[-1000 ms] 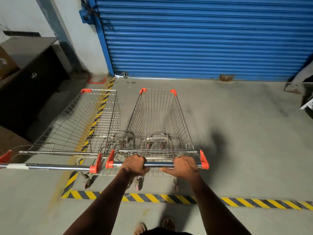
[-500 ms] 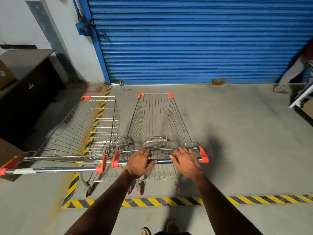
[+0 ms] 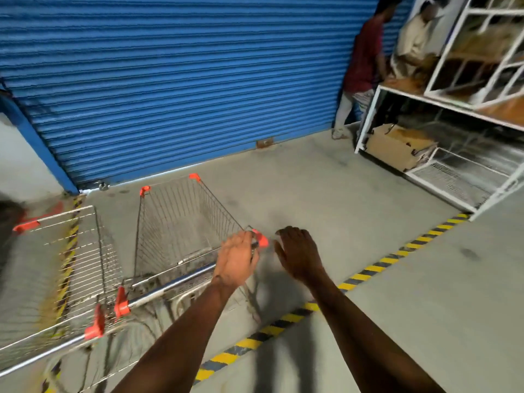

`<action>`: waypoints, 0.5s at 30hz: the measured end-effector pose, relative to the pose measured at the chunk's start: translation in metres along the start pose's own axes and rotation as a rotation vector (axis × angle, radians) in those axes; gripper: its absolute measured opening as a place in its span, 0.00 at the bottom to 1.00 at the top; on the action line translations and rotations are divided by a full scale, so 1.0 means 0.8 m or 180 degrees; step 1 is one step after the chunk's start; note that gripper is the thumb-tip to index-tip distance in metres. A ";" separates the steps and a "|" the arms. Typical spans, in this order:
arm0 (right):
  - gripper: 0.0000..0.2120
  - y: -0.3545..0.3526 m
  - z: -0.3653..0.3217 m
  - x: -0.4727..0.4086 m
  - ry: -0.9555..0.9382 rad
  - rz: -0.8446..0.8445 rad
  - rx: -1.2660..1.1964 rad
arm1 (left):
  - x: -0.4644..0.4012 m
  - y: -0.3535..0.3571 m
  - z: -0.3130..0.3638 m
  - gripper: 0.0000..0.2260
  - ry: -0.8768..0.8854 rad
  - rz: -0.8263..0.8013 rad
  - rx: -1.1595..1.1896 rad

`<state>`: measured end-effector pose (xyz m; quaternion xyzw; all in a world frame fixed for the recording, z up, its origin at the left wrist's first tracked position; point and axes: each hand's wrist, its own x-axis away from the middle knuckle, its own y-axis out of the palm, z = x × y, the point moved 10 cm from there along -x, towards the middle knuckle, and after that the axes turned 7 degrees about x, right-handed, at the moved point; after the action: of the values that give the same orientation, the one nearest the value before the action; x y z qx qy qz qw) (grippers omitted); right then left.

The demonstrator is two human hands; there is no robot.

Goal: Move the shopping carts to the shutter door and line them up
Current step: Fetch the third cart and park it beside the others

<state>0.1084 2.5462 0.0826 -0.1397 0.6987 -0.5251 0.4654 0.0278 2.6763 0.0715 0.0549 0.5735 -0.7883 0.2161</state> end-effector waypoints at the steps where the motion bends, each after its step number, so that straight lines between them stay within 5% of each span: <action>1: 0.13 -0.018 0.026 0.014 0.0138 -0.0010 0.0063 | -0.006 0.004 0.030 0.12 0.0141 0.0065 0.0092; 7: 0.12 -0.124 0.191 0.178 0.1102 -0.0298 0.0657 | 0.007 0.099 0.247 0.12 0.0846 0.0024 0.0289; 15: 0.19 -0.314 0.386 0.581 0.2491 -0.0510 0.1272 | 0.165 0.241 0.659 0.12 0.1909 -0.0689 0.0626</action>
<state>0.0356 1.9392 0.0608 0.1086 0.6939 -0.6976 0.1417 0.0722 2.1025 0.0347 0.2438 0.5353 -0.8070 -0.0537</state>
